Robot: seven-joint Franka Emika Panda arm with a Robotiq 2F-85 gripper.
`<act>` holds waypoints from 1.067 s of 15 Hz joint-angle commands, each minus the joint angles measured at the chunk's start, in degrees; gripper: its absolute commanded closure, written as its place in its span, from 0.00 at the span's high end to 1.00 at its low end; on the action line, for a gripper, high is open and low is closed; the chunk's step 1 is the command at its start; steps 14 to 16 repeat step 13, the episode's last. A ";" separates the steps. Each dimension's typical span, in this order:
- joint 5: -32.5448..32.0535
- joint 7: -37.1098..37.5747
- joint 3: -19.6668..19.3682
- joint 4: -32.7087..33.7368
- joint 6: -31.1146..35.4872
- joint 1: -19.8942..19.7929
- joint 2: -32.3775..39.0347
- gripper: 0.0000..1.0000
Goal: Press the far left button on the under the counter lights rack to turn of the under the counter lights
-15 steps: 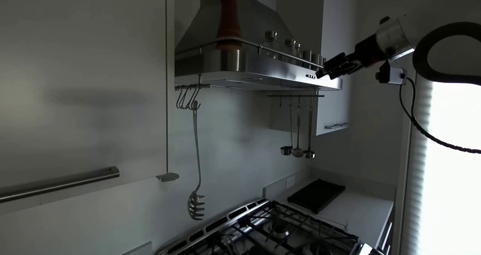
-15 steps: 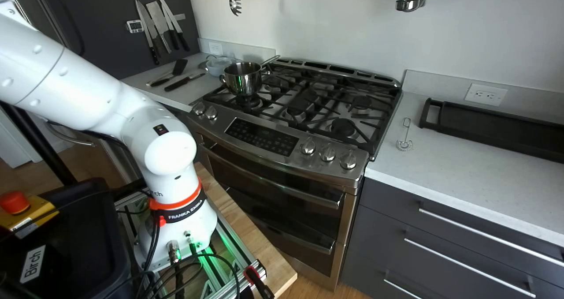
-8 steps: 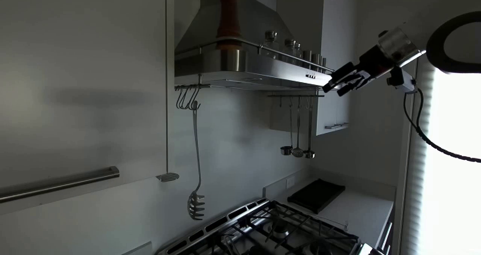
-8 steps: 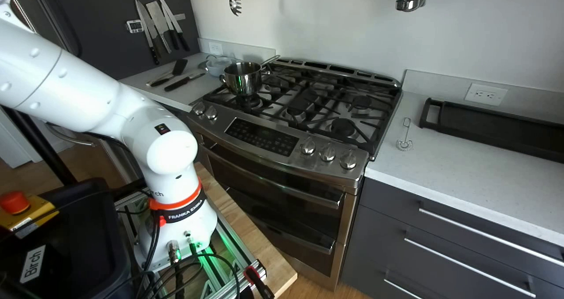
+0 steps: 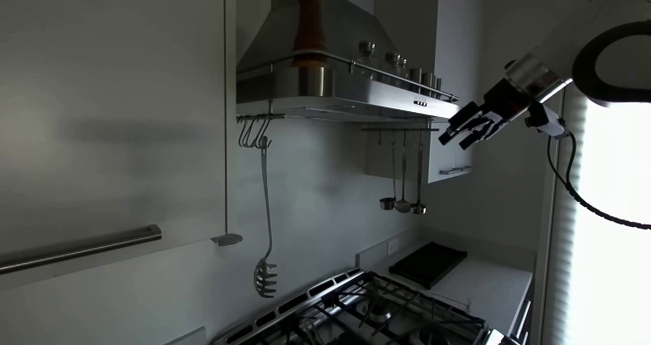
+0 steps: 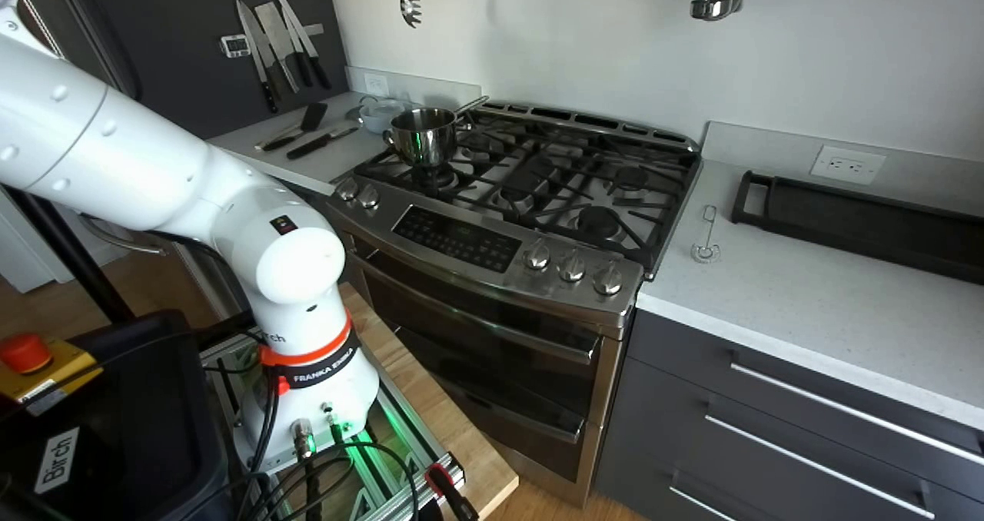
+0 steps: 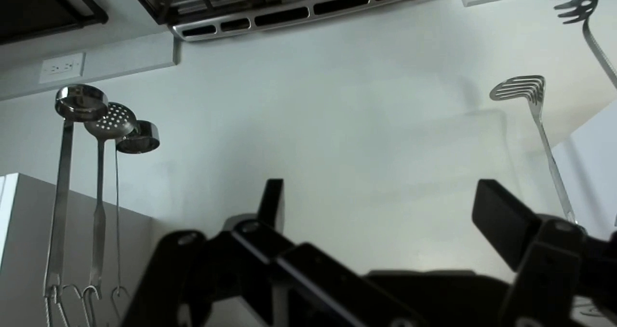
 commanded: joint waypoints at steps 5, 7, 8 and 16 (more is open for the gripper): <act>0.53 1.39 -1.47 1.19 -11.64 -1.06 -2.48 1.00; 0.39 1.03 -1.49 1.45 -14.28 -1.19 -2.56 1.00; 0.06 0.14 -1.19 1.41 -11.60 -1.19 -2.03 1.00; 0.06 0.13 -1.22 1.41 -12.66 -1.27 -2.19 1.00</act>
